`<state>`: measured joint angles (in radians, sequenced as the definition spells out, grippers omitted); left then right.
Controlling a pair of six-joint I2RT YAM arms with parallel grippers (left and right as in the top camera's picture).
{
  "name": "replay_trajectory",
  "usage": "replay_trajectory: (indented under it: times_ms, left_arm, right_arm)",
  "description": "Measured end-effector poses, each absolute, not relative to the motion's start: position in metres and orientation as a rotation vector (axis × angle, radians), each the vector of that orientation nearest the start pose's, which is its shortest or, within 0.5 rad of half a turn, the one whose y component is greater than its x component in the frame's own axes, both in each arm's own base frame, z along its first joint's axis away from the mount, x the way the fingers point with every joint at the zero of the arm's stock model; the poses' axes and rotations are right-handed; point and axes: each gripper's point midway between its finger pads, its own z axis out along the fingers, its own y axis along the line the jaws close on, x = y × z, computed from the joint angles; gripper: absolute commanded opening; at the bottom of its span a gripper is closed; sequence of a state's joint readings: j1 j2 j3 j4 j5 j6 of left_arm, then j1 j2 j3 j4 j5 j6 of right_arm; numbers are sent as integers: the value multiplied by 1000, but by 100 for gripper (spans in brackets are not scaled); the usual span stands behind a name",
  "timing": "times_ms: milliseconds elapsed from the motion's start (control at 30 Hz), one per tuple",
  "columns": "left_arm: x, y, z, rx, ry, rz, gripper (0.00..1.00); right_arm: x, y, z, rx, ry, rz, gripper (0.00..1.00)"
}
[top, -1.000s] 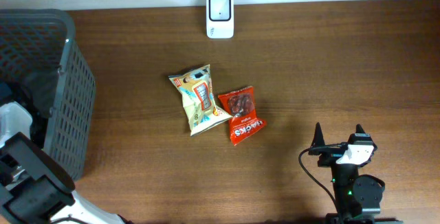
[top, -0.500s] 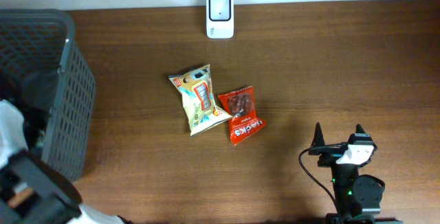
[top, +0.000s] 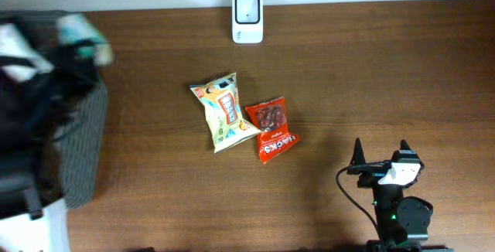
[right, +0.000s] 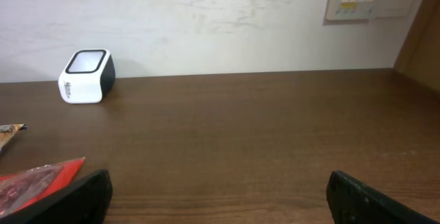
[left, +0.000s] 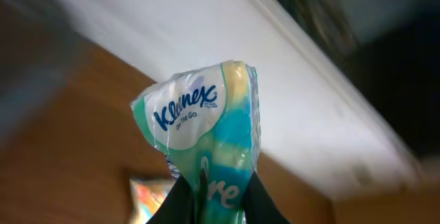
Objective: Scan the item barcode
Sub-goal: 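Place the green Kleenex pack between the yellow and red bags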
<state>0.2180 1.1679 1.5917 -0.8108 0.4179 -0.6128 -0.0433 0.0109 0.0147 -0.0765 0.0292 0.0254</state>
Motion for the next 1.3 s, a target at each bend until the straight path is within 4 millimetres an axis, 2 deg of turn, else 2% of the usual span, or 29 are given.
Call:
replay_trajectory:
  times_ms: [67,100,167,267,400,567,700,767,867,967,1000,1033,1067,1133,1167,1300]
  left_arm:
    - [337,-36,413,-424,1993,-702,0]
    - [335,-62,399,-358,2069,-710,0]
    - [335,-97,373,-271,2185,-686,0]
    - [345,-137,331,-180,2329,-586,0]
    - [368,-182,263,-59,2486,-427,0]
    - [407,-230,176,126,2553,-230,0]
    - [423,-251,119,198,2586,-144,0]
    - [426,-255,96,219,2610,-112,1]
    - [431,-260,75,235,2618,-92,12]
    - [436,-264,66,269,2602,-83,22]
    - [438,-265,65,292,2595,-78,29]
    - [438,-265,63,314,2593,-72,45]
    - [438,-265,63,344,2589,-62,54]
    - [437,-264,62,377,2589,-49,60]
    - [437,-263,62,383,2592,-45,66]
    - [426,-256,59,422,2644,0,73]
  right_arm:
    - [246,-16,159,79,1642,-37,99]
    - [245,-16,159,79,1642,-38,98]
    - [245,-16,159,80,1642,-38,99]
    - [245,-16,159,79,1642,-38,98]
    - [245,-16,159,80,1642,-37,99]
    - [245,-16,159,80,1642,-38,99]
    - [245,-16,159,80,1642,-37,99]
    - [245,-16,159,79,1642,-38,99]
    - [245,-16,159,79,1642,-38,99]
    - [245,-16,159,80,1642,-37,99]
    - [245,-16,159,80,1642,-37,98]
    - [245,-16,159,79,1642,-38,98]
    - [245,-16,159,80,1642,-37,99]
    - [245,-16,159,80,1642,-38,99]
    - [245,-16,159,79,1642,-38,99]
    - [245,-16,159,80,1642,-37,99]
